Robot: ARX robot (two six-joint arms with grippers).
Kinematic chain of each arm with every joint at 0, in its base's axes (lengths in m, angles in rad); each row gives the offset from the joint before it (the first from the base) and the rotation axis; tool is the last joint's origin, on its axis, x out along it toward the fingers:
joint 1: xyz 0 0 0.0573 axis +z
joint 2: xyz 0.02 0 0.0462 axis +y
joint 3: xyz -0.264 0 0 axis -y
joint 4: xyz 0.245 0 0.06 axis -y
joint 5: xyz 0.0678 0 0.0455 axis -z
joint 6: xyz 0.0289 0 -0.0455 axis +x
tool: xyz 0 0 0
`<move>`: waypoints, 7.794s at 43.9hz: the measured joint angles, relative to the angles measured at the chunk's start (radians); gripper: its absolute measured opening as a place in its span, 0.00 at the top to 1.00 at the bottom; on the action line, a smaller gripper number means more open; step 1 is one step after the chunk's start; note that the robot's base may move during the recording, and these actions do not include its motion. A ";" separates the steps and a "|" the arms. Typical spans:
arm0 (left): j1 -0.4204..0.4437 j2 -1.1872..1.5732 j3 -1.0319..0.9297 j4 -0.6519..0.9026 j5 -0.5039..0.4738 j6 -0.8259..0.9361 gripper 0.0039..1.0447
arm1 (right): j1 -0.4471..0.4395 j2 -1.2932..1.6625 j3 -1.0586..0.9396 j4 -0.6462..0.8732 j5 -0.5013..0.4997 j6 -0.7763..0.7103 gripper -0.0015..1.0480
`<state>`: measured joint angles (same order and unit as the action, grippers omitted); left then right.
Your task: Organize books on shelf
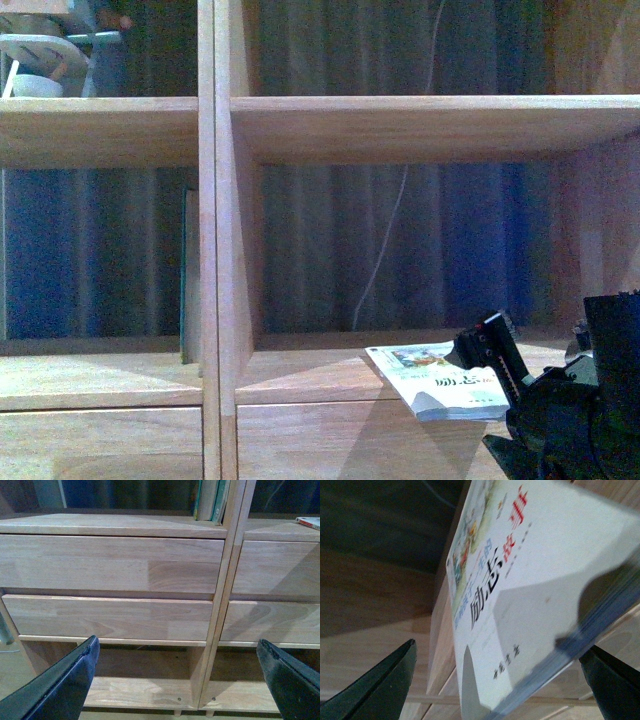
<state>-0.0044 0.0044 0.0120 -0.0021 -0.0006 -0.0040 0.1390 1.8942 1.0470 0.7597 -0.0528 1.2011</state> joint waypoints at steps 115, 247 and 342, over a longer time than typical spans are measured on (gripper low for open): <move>0.217 1.141 0.626 0.954 0.869 -1.207 0.07 | 0.174 -0.290 -0.157 0.421 -0.222 0.173 0.93; 0.320 1.613 1.223 0.474 0.379 -0.174 0.94 | -0.843 -0.775 -0.348 0.518 -0.815 -0.451 0.07; 0.054 1.741 1.230 0.638 0.188 -0.007 0.07 | -0.903 -0.840 -0.400 0.637 -0.909 -0.355 0.07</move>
<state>0.0498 1.7454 1.2423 0.6357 0.1871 -0.0113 -0.7635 1.0538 0.6472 1.3972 -0.9623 0.8459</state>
